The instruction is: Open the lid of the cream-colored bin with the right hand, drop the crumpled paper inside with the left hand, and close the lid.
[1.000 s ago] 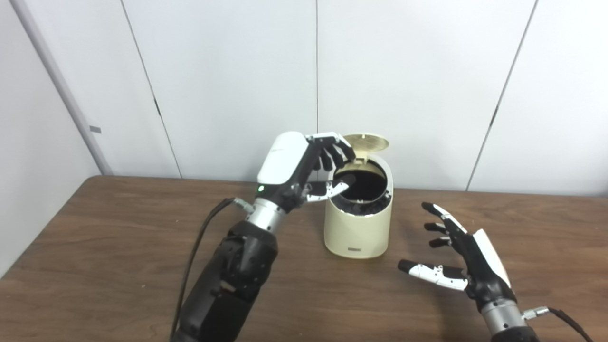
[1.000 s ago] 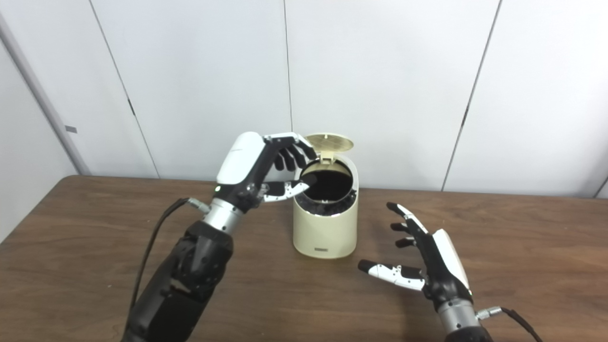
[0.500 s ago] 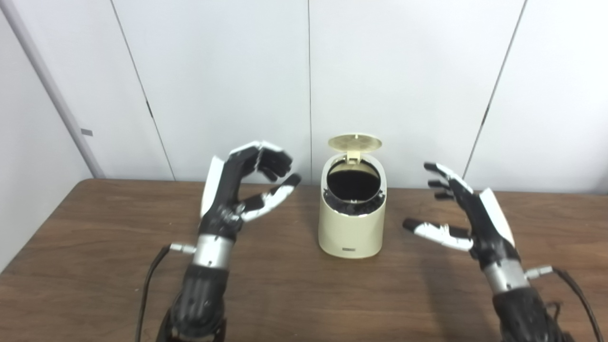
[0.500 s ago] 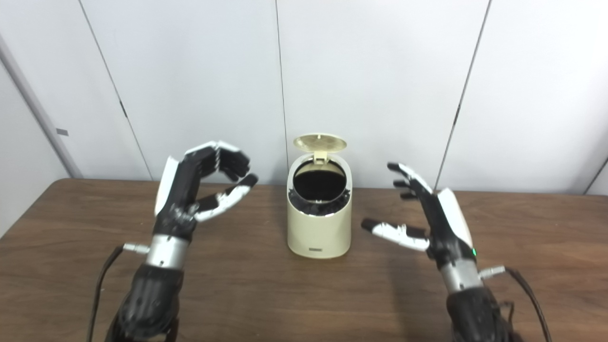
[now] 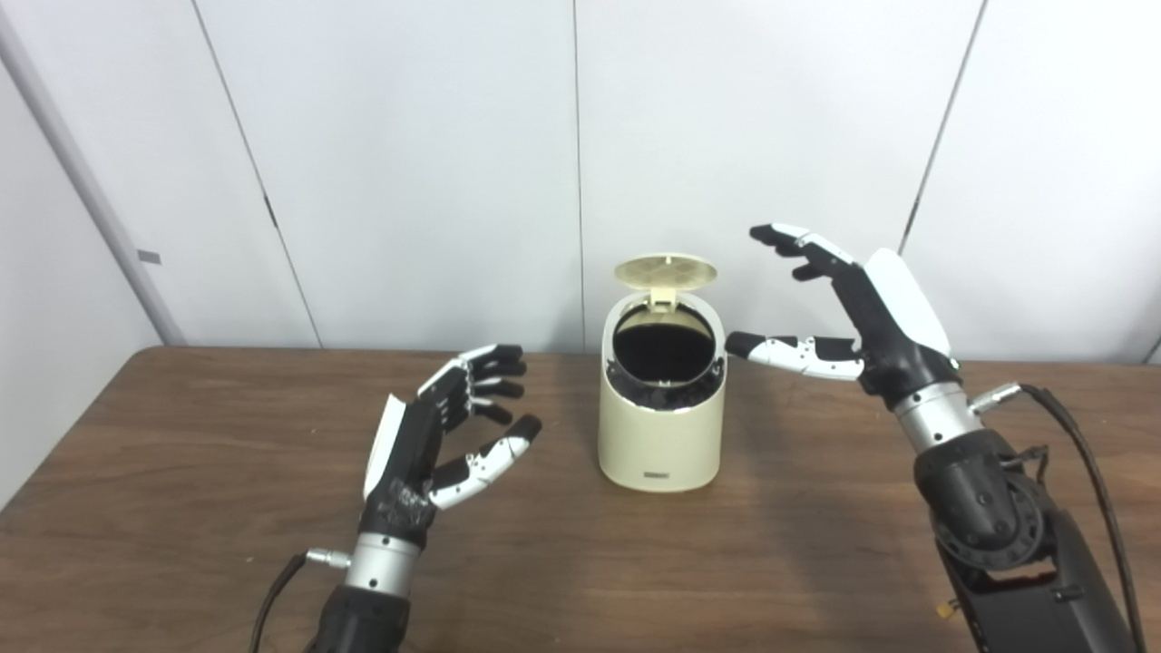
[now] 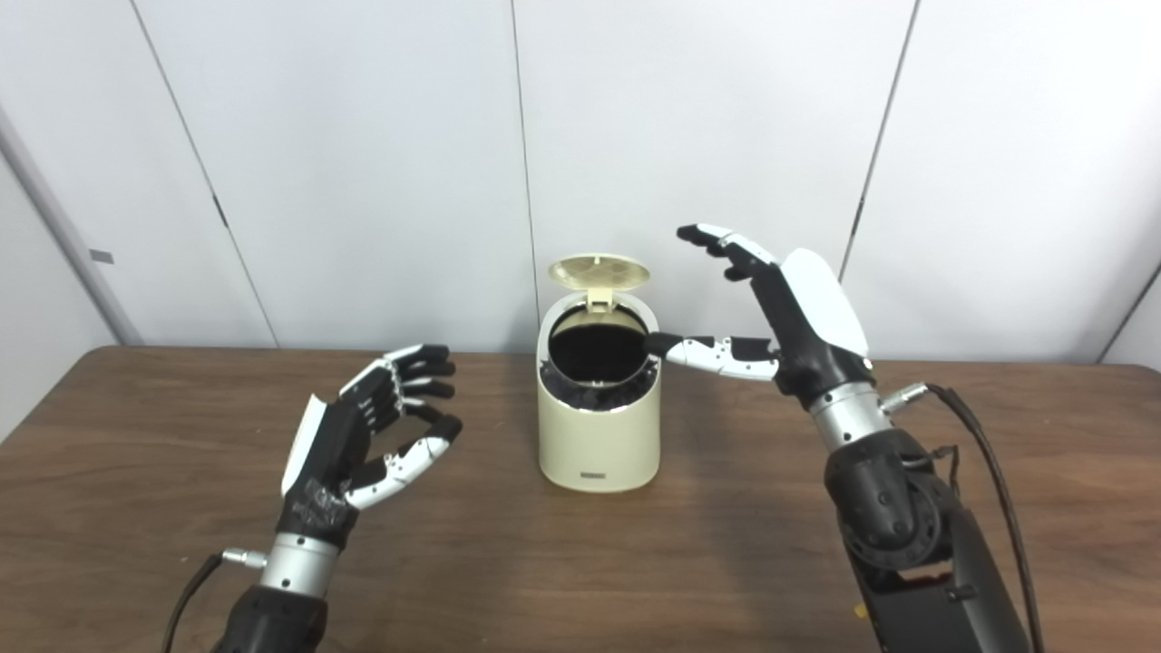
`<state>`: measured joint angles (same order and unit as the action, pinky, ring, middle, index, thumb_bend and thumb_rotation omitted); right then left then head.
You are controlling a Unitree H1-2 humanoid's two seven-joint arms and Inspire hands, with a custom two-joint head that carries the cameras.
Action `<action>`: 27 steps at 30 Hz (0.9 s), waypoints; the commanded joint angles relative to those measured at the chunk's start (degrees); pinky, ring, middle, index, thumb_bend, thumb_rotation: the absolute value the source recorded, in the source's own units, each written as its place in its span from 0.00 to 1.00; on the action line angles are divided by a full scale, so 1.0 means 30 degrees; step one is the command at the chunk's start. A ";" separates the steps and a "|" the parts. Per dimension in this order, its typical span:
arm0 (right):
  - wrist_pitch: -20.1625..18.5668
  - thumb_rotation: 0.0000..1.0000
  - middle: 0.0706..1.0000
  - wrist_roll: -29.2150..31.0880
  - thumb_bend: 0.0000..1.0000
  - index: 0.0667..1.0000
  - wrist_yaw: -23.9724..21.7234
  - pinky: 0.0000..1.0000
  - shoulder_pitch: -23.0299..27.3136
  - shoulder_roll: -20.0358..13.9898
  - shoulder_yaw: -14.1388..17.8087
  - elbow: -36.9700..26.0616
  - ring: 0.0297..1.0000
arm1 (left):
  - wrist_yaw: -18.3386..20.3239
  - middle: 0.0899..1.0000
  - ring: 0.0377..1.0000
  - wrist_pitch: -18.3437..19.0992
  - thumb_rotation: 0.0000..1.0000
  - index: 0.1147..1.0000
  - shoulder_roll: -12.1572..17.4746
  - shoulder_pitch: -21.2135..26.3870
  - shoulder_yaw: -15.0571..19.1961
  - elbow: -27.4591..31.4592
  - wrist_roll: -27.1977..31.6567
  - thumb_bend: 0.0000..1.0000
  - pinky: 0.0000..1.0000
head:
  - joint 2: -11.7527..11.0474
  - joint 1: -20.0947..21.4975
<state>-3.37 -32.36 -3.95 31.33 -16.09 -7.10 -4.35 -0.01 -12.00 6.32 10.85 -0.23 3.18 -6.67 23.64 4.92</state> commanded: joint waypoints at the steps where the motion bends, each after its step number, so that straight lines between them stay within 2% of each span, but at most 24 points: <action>1: 0.0073 0.67 0.79 -0.0428 0.68 0.78 -0.0016 0.69 0.1502 -0.0397 -0.0012 -0.0564 0.80 | 0.0058 0.71 0.66 -0.0806 0.25 0.73 0.0209 0.0363 -0.0043 -0.0022 -0.0098 0.52 0.56 | -0.0090 0.0075; 9: -0.0636 0.66 0.83 -0.0120 0.68 0.81 -0.1259 0.71 0.2048 -0.0336 -0.0436 -0.0513 0.85 | 0.0153 0.71 0.67 -0.0626 0.27 0.73 0.0346 0.0480 -0.0271 -0.0462 -0.0686 0.51 0.57 | -0.0163 0.0014; 13: -0.0554 0.66 0.82 -0.0959 0.69 0.80 -0.1195 0.67 0.2303 -0.0402 -0.0895 -0.0136 0.84 | 0.0220 0.71 0.66 -0.0501 0.24 0.73 0.0385 0.0544 -0.0407 -0.0542 -0.0927 0.50 0.58 | -0.0219 0.0027; 16: -0.0735 0.70 0.84 -0.1227 0.69 0.83 -0.1455 0.72 0.2500 -0.0470 -0.1098 0.0190 0.88 | 0.0213 0.70 0.65 -0.0558 0.24 0.73 0.0456 0.0559 -0.0537 -0.0607 -0.1139 0.50 0.57 | -0.0222 -0.0013; 22: -0.0767 0.69 0.85 -0.1191 0.69 0.84 -0.1769 0.77 0.2897 -0.0524 -0.1242 0.0863 0.91 | 0.0276 0.70 0.65 -0.0483 0.22 0.73 0.0419 0.0554 -0.0660 -0.0667 -0.1022 0.50 0.57 | -0.0208 -0.0063; 27: -0.0779 0.69 0.86 -0.1388 0.70 0.83 -0.2051 0.74 0.3182 -0.0581 -0.1534 0.1113 0.92 | 0.0258 0.71 0.66 -0.0456 0.21 0.73 0.0435 0.0545 -0.0880 -0.0678 -0.1365 0.50 0.58 | -0.0154 -0.0095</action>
<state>-6.38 -35.91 -10.51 37.48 -17.13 -11.65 -0.20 0.79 -12.25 7.25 10.68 -2.82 0.63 -10.16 23.12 4.57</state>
